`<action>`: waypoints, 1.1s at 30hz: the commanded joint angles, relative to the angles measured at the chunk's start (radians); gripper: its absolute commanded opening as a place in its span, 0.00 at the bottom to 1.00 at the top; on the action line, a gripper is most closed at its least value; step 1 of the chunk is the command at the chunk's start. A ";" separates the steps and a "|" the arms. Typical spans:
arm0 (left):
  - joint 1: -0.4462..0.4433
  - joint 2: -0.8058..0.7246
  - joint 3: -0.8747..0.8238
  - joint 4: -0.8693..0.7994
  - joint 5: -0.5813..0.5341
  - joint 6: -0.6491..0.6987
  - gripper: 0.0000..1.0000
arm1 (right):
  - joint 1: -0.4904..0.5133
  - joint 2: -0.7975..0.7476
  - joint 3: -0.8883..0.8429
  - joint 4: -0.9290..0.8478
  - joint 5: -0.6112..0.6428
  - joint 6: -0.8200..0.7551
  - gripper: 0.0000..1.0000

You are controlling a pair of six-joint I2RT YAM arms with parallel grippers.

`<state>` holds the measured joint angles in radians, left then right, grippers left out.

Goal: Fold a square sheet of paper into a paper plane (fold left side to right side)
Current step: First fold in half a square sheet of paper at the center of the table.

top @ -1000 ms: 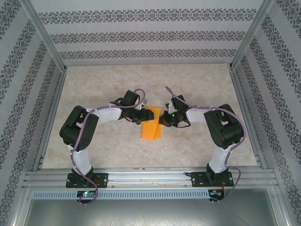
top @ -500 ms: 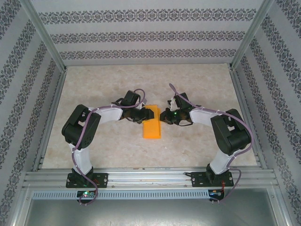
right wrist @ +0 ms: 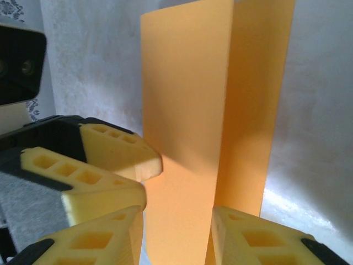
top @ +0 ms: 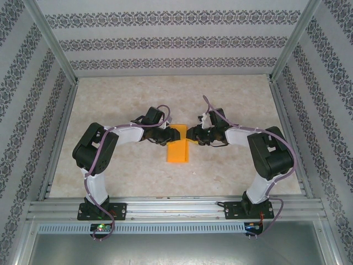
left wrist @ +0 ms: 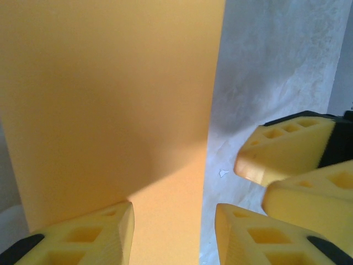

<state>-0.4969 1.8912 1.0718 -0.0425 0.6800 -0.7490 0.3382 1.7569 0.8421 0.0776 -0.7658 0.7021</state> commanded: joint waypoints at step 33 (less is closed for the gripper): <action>-0.005 -0.165 -0.032 -0.129 -0.154 0.090 0.59 | 0.045 0.090 0.037 0.023 0.036 0.020 0.00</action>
<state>-0.4969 1.7676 1.0431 -0.0799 0.5983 -0.7170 0.3759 1.8534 0.8555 0.1234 -0.7536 0.7380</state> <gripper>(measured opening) 0.583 0.057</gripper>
